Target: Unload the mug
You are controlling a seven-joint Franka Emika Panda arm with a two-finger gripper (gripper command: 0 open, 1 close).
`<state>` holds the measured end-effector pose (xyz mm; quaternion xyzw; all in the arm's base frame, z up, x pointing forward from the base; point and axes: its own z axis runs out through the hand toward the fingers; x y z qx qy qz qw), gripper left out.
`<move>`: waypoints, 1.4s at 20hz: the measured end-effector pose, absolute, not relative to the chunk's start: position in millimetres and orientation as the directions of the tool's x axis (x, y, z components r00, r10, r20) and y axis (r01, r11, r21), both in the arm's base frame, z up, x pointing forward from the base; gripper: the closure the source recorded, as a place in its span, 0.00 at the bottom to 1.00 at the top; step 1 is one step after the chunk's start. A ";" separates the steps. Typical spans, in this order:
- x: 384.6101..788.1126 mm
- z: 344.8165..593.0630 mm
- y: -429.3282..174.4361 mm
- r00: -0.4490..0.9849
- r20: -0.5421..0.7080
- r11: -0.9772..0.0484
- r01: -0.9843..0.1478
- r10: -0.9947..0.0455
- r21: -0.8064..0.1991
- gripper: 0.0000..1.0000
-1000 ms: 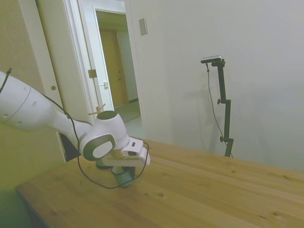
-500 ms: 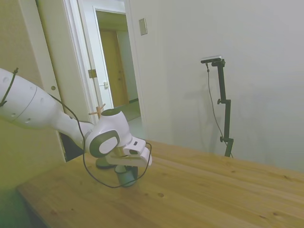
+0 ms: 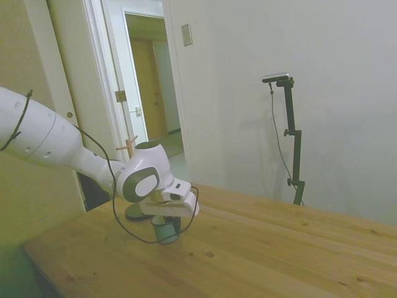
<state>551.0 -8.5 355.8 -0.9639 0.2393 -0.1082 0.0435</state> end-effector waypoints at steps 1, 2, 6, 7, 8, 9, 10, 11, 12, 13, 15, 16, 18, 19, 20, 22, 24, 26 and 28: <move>551.2 355.9 -8.0 0.863 0.188 -0.882 -0.451 -0.470 -0.135 0.00; 551.5 356.3 -7.6 0.863 0.187 -0.883 -0.450 -0.469 -0.135 0.00; 552.2 357.4 -6.5 0.865 0.183 -0.884 -0.448 -0.466 -0.133 0.00; 552.4 357.3 -6.6 0.866 0.183 -0.884 -0.448 -0.466 -0.132 0.00; 552.4 357.1 -6.7 0.866 0.182 -0.884 -0.448 -0.466 -0.132 0.00; 552.5 356.9 -6.8 0.866 0.182 -0.884 -0.448 -0.466 -0.132 0.00; 552.5 356.9 -6.9 0.866 0.182 -0.884 -0.448 -0.466 -0.132 0.00; 552.8 357.3 -7.0 0.866 0.183 -0.884 -0.448 -0.466 -0.132 0.00; 553.2 358.0 -7.1 0.865 0.184 -0.884 -0.448 -0.466 -0.133 0.00; 553.6 358.6 -7.2 0.865 0.185 -0.884 -0.448 -0.466 -0.133 0.00; 553.7 358.8 -7.3 0.865 0.186 -0.884 -0.447 -0.466 -0.133 0.00; 553.7 358.8 -7.3 0.866 0.186 -0.885 -0.447 -0.465 -0.133 0.00; 554.0 359.2 -7.2 0.866 0.187 -0.886 -0.445 -0.463 -0.133 0.00; 554.3 359.7 -6.8 0.867 0.188 -0.886 -0.443 -0.462 -0.134 0.00; 554.8 360.4 -6.3 0.867 0.189 -0.887 -0.441 -0.460 -0.134 0.00; 555.6 361.8 -5.3 0.868 0.193 -0.889 -0.438 -0.457 -0.135 0.00; 556.7 364.1 -5.2 0.868 0.201 -0.890 -0.434 -0.455 -0.139 0.00; 556.8 367.0 -5.3 0.869 0.207 -0.892 -0.429 -0.450 -0.141 0.00; 556.5 370.8 -5.3 0.869 0.213 -0.894 -0.423 -0.446 -0.144 0.00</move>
